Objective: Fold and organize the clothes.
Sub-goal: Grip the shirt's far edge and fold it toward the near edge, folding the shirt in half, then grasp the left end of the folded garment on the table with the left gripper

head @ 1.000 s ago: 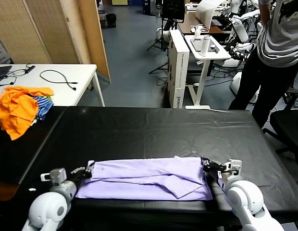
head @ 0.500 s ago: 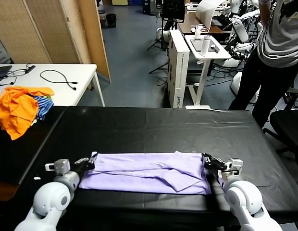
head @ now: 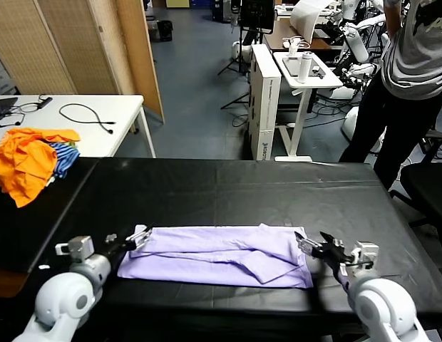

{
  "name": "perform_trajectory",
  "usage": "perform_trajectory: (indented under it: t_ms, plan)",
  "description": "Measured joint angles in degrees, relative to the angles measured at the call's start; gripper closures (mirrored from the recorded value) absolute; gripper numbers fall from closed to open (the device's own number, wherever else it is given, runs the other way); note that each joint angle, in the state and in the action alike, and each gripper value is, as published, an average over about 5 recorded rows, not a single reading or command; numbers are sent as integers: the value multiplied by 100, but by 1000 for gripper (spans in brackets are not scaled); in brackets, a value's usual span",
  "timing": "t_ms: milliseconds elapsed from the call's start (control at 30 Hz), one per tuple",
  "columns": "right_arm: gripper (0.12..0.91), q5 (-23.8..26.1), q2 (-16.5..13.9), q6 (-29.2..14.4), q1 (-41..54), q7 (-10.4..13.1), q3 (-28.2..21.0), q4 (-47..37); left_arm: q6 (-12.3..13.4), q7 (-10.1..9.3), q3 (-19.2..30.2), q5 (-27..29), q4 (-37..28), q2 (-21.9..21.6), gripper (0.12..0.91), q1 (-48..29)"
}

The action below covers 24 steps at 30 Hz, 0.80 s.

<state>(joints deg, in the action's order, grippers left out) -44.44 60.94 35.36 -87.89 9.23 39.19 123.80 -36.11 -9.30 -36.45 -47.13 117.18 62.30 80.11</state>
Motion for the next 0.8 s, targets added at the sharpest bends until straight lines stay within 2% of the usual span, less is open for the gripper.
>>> perform_trajectory:
  t_ms: [300,800]
  plan:
    - [118,-71,-36,1,-196,9,127,43,63,155,-180,128,-79,93,123,276]
    - [118,-84,-125,-3,-199,36,125,-13,167,259,-260,130,-10,425,123,603]
